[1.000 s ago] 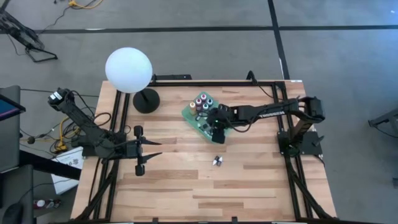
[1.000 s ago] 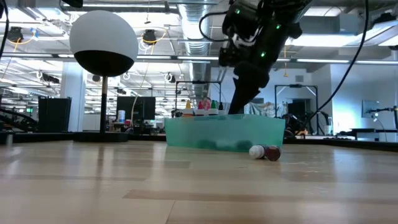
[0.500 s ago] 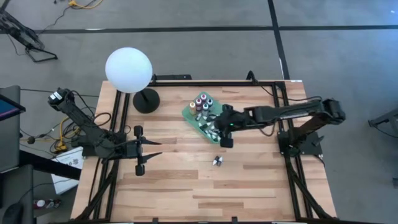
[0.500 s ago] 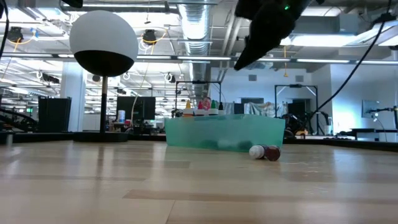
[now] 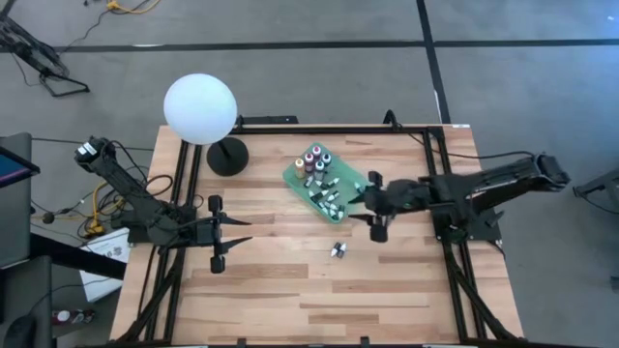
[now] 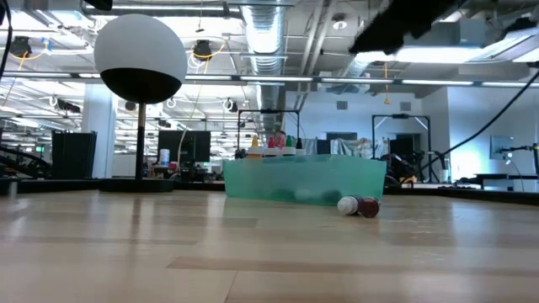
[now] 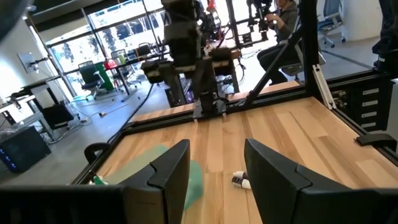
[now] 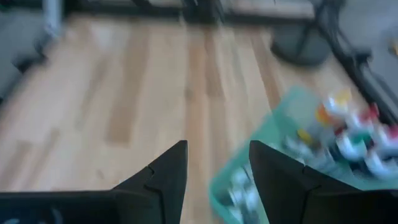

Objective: Pick & Place food coloring
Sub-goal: Put the small orange food coloring bottle into the green bin

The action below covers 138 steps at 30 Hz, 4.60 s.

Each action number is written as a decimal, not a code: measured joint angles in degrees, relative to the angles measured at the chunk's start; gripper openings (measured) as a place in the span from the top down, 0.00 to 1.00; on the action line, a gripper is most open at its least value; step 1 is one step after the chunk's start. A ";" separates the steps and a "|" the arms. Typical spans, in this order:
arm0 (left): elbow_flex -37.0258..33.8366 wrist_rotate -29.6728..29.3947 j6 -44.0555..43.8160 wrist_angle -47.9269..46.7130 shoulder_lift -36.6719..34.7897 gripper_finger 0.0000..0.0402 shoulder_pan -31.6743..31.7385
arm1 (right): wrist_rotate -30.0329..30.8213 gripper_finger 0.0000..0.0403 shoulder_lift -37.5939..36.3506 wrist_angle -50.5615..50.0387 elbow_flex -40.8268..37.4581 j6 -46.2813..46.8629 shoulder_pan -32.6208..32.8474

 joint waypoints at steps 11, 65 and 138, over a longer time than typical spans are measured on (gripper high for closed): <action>0.02 0.00 -0.20 0.59 0.02 0.63 0.00 | -0.33 0.59 -1.72 33.64 -2.90 -13.25 11.19; 3.08 14.32 -9.06 -4.21 2.44 0.63 0.04 | -0.15 0.62 6.12 34.02 -2.84 -5.19 19.69; 3.06 12.34 -10.01 -3.50 16.76 0.63 1.44 | -3.35 0.59 34.23 12.88 -2.75 2.30 10.29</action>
